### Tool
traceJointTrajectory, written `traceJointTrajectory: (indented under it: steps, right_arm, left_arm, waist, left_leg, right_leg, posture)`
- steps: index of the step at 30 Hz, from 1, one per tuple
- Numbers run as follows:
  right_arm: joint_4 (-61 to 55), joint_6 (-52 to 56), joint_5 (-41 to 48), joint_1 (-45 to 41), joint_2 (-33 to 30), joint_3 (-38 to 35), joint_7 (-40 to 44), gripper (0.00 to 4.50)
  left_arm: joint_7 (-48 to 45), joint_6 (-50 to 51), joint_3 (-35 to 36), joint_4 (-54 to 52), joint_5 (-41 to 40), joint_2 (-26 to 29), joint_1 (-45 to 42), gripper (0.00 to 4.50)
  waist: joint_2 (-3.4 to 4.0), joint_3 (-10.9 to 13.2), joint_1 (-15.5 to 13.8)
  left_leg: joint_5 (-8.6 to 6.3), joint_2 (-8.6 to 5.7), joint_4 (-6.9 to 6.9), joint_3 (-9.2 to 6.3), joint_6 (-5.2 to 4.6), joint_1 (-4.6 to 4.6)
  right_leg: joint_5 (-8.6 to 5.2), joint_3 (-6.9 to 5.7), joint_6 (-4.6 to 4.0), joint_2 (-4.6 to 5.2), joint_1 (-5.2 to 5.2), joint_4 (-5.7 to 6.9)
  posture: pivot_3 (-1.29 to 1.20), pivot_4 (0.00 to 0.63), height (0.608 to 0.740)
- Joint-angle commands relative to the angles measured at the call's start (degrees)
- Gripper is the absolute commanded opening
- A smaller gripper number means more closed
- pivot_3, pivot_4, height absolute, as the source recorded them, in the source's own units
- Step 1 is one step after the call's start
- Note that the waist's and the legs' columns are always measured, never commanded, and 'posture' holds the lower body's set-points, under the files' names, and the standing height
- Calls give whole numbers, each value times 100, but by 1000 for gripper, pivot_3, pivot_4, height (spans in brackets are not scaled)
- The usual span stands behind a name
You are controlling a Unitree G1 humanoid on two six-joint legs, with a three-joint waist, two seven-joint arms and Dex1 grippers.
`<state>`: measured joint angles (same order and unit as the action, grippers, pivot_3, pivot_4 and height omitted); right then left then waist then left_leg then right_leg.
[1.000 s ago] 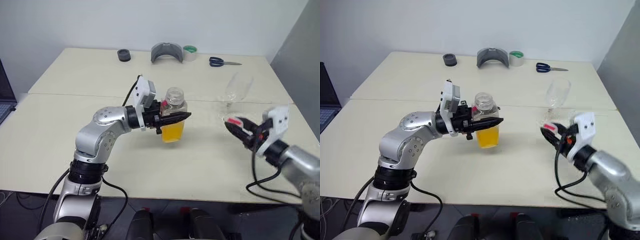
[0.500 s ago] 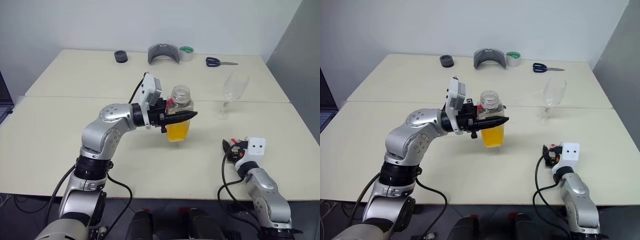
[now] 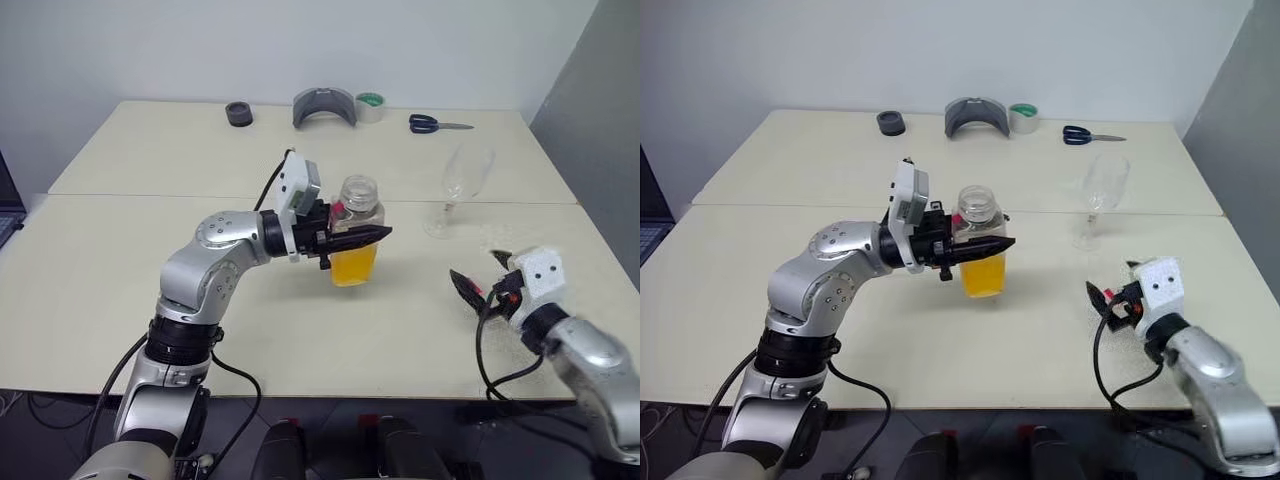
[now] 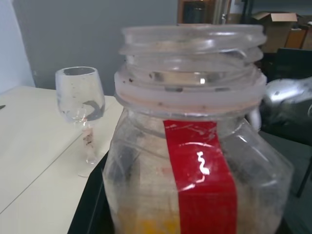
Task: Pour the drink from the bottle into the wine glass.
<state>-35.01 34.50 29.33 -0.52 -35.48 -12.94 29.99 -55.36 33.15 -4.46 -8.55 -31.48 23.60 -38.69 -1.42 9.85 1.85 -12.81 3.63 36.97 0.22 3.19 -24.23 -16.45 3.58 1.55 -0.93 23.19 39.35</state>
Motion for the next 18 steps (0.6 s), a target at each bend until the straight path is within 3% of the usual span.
traceJointTrajectory:
  steps: [1,6,12,18]
  right_arm:
    - [-485,475,1492,-586,-530,-515,789,4467]
    - [-548,1128,2751,-1609,-1039,-461,751,4467]
    - [-332,1581,3642,-2727,-900,8,247,4467]
    - [28,1495,3387,-3156,-725,476,308,4467]
  left_arm:
    - [189,-133,231,-162,-4,54,25,1790]
    - [608,-283,389,67,264,156,45,1790]
    - [1642,-552,660,375,982,260,150,1790]
    - [3380,-762,1254,909,1838,198,128,1790]
  waist:
    - [-1,1,0]
    - [-7,4,-7]
    - [-8,5,-11]
    - [-12,7,-19]
  left_leg:
    - [0,0,0,-1,0,2]
    - [0,0,1,-1,0,1]
    - [0,0,1,0,0,0]
    - [0,0,2,-1,0,-5]
  right_leg:
    - [1,1,-2,0,-1,0]
    - [5,1,-9,0,-2,0]
    - [7,3,-11,1,0,1]
    - [8,2,-12,3,2,-2]
  posture:
    - [0,150,740]
    - [0,150,740]
    - [0,150,740]
    - [0,150,740]
